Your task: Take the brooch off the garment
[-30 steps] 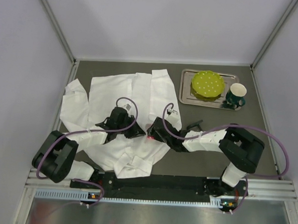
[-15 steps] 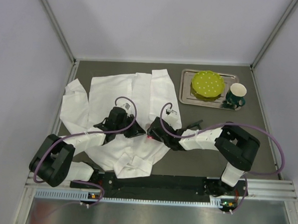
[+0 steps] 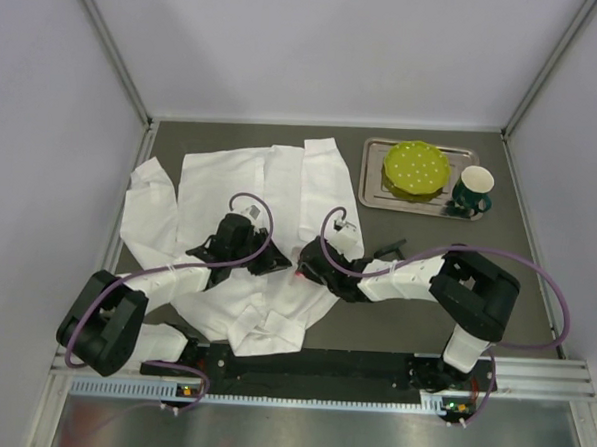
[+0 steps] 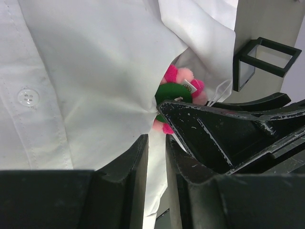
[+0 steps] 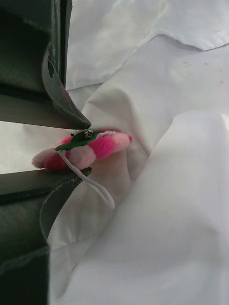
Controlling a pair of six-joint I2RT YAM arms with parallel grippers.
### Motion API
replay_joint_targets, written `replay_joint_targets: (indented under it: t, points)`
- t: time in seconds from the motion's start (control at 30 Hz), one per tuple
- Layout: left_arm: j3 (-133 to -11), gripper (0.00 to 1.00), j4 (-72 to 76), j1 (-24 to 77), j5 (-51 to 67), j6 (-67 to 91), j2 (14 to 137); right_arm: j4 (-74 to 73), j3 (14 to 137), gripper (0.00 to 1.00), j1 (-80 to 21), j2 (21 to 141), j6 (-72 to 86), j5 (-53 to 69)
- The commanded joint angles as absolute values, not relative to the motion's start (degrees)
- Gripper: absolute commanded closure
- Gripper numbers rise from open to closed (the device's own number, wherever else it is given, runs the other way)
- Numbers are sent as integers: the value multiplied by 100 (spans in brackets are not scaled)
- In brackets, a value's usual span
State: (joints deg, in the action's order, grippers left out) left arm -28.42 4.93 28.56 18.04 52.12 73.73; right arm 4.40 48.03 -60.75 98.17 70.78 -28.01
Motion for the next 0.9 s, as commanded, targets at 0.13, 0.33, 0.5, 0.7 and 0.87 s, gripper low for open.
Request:
replay_joint_targets:
  t: [0.13,0.33,0.5,0.7,0.87]
  points:
    - [-2795,73,615,2830,1758,5080,7277,711,4702,76,-6161,9782,7119,-2962]
    - [-2821,71,563,2839,1819,5001,7304,1089,4518,88,-6161,9826,6865,-2962]
    - [-2865,70,475,2839,1846,4904,7277,1651,4237,100,-6100,9843,6513,-2796]
    - [-3049,66,238,2839,1986,4641,7304,2181,4095,98,-5924,9818,5836,-2120]
    - [-3374,57,-243,2830,2153,4237,7374,1969,3999,50,-5749,9406,5582,-1793]
